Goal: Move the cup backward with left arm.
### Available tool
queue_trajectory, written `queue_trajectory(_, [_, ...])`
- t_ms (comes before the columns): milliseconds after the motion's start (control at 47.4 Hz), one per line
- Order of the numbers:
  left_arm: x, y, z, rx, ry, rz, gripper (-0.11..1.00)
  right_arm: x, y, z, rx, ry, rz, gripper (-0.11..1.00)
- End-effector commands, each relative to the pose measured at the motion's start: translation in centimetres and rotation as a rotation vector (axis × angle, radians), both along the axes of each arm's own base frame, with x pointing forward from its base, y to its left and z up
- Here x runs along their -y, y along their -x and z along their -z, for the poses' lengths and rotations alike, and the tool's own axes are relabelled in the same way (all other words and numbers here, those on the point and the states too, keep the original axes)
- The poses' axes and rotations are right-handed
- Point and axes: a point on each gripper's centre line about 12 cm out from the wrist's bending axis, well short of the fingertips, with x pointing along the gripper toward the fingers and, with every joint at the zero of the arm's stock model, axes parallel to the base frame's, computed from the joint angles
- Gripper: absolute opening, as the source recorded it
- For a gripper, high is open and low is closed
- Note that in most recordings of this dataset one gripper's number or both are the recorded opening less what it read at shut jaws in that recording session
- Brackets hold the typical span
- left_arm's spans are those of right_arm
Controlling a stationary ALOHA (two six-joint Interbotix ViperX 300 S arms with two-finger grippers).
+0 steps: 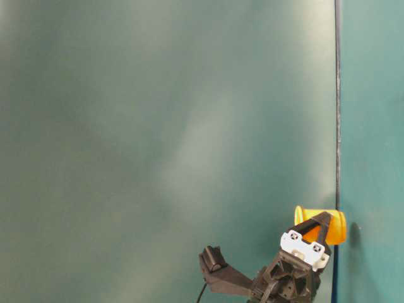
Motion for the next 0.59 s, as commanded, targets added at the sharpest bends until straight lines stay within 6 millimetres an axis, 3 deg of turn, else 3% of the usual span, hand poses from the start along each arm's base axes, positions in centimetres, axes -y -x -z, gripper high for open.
queue_trajectory(0, [-0.47,-0.23,-0.89,0.029,-0.018,-0.007,0.64,0.0,-0.2,-1.33,0.032,0.002,0.0,0.0])
queue_trajectory(570, [-0.55,-0.25,-0.67,0.029,-0.019,-0.007,0.64,0.0,-0.21,-1.46,0.035,0.002,0.0,0.0])
